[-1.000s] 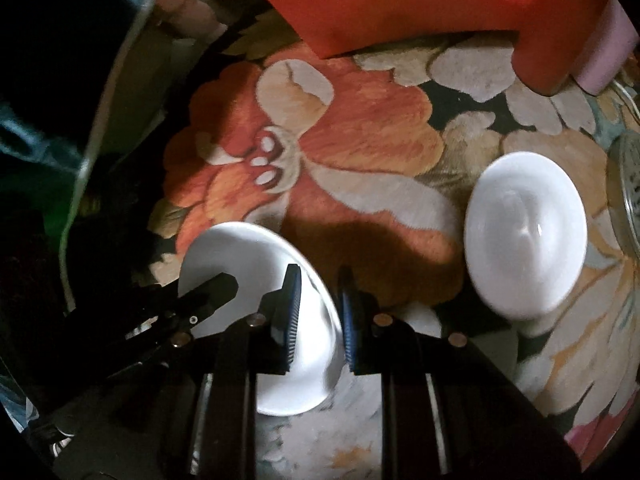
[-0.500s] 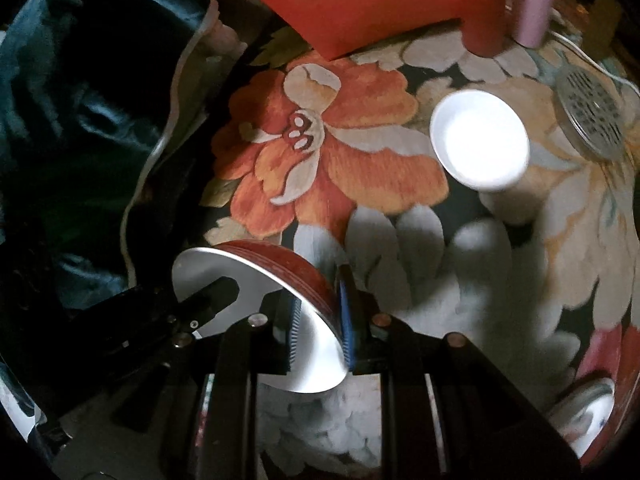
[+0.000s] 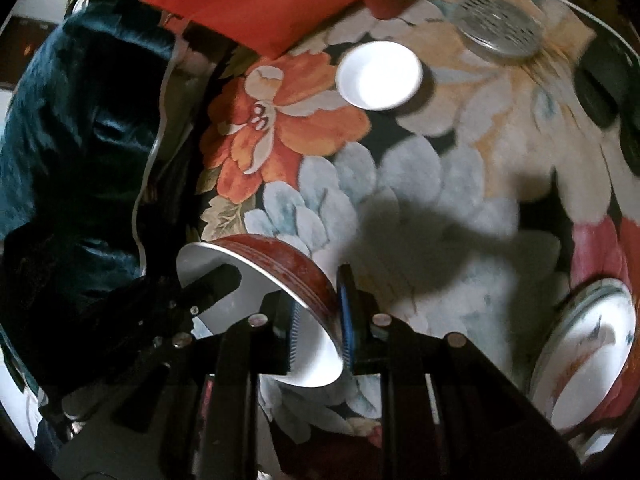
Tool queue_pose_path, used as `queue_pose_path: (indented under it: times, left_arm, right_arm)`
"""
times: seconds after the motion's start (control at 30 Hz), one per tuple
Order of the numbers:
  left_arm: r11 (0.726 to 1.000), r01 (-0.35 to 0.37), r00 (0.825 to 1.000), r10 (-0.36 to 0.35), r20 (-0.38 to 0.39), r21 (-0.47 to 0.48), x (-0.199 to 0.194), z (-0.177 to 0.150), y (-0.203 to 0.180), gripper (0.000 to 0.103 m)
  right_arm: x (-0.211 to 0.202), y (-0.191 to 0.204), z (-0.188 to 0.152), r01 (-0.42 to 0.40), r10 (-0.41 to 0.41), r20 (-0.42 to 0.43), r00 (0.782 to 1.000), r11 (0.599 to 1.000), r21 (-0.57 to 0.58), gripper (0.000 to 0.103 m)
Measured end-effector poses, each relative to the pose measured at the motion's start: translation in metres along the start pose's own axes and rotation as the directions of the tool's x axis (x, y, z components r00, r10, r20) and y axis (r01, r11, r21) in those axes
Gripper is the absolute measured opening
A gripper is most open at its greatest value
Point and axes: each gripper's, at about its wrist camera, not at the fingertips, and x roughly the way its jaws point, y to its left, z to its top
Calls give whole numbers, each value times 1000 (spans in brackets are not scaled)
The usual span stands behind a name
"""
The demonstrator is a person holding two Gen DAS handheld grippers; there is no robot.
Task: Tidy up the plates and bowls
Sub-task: 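Carry the bowl with both tools over the plate stack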
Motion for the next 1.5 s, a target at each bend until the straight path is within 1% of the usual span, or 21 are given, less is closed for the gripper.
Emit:
queue_pose_path:
  times: [0.13,0.37,0.6,0.83,1.03,1.2,1.33,1.5]
  left_arm:
    - [998,12,1000,-10,-27,60,13,-5,-32,13]
    - [989,48,997,-40,-64,140,36,-8,-89,13]
    - [969,99,991,-76,-108,227,60,-14,-149,13]
    - [950,151,980,-106,-171,275,93,-31,-202,13]
    - [937,190,968,-128,-217,293,117,-46,-236,13]
    - [924,217,959,-143,-245,314,136,-55,-263,13]
    - [910,228,954,-137,-267,345,147,-63,-282,13]
    - [892,212,956,-104,-274,399,158,-73,-294,13]
  right_arm:
    - [-15,-25,-15,5,-5,10,1000,999,32,18]
    - [-44,-79,-36,1,-7,41,999,993,120,18]
    - [-72,-134,-66,0,-14,73,997,981,192,19]
    - [-90,-182,-95,27,-51,85,995,962,272,19]
    - [-96,-223,-117,50,-82,80,993,938,342,19]
    - [-101,-248,-131,85,-119,68,991,922,377,19]
    - [-99,-264,-139,112,-145,53,988,910,399,19]
    - [-94,-279,-146,125,-153,36,988,901,416,18]
